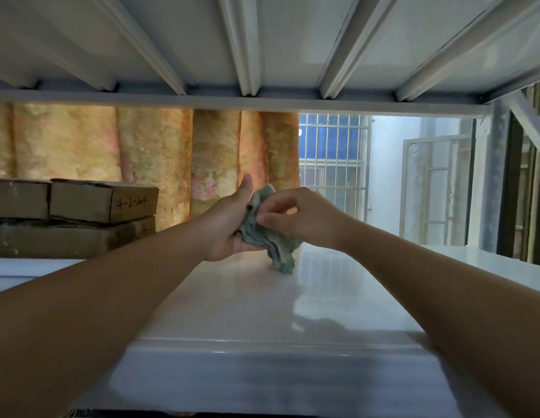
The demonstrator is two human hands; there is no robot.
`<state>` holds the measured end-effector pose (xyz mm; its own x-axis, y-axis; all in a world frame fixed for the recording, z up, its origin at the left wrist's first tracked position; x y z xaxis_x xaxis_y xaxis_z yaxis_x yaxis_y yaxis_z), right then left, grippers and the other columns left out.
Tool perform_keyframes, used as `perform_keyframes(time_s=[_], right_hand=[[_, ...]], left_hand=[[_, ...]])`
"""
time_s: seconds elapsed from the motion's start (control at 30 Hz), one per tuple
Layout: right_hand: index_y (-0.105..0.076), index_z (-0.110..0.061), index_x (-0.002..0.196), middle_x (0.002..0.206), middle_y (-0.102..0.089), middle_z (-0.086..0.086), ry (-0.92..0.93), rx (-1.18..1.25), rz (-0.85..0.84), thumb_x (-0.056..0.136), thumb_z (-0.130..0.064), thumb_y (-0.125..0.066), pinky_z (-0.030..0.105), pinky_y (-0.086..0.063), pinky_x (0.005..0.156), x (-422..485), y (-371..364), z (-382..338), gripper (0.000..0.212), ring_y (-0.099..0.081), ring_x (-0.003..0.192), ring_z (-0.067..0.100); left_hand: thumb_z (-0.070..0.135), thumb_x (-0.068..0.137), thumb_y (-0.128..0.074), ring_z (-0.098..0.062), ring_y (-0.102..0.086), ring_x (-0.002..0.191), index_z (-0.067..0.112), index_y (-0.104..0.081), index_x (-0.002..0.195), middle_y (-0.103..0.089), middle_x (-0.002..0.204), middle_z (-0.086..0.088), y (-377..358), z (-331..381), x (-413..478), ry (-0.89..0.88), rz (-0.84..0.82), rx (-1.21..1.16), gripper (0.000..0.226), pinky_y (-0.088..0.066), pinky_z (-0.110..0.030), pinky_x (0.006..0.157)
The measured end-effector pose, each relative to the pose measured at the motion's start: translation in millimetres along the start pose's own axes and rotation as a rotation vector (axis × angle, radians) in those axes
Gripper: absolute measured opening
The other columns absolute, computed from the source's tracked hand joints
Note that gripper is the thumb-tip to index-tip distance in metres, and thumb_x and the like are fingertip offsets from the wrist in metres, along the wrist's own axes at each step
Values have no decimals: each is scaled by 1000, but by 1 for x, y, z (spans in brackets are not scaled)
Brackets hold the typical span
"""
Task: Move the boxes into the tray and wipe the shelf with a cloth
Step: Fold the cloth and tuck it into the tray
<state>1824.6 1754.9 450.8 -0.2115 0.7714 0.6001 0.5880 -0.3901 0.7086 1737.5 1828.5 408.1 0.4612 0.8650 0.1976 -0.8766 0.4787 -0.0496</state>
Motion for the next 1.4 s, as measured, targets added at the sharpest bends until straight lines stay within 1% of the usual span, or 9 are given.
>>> perform_keyframes(time_s=[0.23,0.37,0.47,0.63,0.8,0.93,1.1,1.23,1.4], right_hand=[[-60,-23,74,80,-64,-4,-144,-6,378,86,-31,-57,27,-45,69,1,36,19,15,-60,81,17],[-53,-24,118,108,-64,5,-338,300,168,85,-38,-65,26,-50,65,-1,22,45,37,-64,91,20],[-63,-19,109,103,-70,8,-303,327,102,88,-29,-66,23,-56,60,-3,22,42,24,-68,81,16],[-70,-13,108,104,-71,9,-209,226,115,90,-15,-61,42,-55,87,-2,26,35,20,-67,97,24],[-70,-22,110,103,-70,3,-154,149,164,83,-19,-70,40,-55,87,1,31,27,27,-65,98,20],[-57,-26,125,115,-60,3,-234,236,267,79,-30,-74,34,-52,85,-1,40,35,49,-60,105,21],[-55,-15,114,102,-61,1,-552,415,41,78,-60,-62,26,-50,69,-17,22,56,58,-60,83,15],[-58,-13,107,92,-63,2,-498,686,161,84,-24,-71,18,-51,60,-12,30,52,29,-58,75,11],[-57,-12,122,108,-64,12,-412,820,282,84,0,-66,27,-59,68,-12,42,47,40,-64,80,18]], left_hand=[[10,94,-47,-16,-72,69,4,-62,104,-73,84,-9,-6,14,-10,-97,-39,30,20,-59,-28,59],[14,95,-48,-20,-73,81,7,-62,108,-76,86,-7,-11,21,-15,-125,-162,-42,20,-60,-32,67],[28,83,-60,-22,-71,94,13,-63,113,-74,101,-7,-15,21,-19,-130,-275,83,34,-59,-33,75],[56,69,-63,-18,-64,109,27,-60,121,-67,119,1,-20,21,-20,-195,-269,272,60,-54,-33,82],[23,87,-62,-20,-65,105,20,-61,118,-68,113,-5,-11,33,-17,-289,-65,283,31,-53,-39,89],[15,95,-46,-17,-68,93,22,-65,106,-71,98,-2,-3,45,-19,-381,27,243,24,-57,-29,70],[18,96,-46,-13,-66,76,20,-64,89,-69,82,1,3,51,-20,-416,85,174,20,-54,-26,61],[18,96,-46,-18,-66,83,20,-62,98,-68,90,-3,5,52,-19,-412,86,189,16,-54,-33,70],[12,88,-60,-17,-64,77,26,-46,85,-64,90,-7,17,57,-17,-482,222,226,21,-53,-30,64]])
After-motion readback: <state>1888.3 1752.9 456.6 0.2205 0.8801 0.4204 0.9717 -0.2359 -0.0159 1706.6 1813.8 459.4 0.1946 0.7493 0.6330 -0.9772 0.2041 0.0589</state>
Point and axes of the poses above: each hand's wrist, its own x-axis towards the middle knuckle, its own y-axis out of the back of the hand, z = x × y, the point moved 8 cm from there along x, towards the middle knuckle
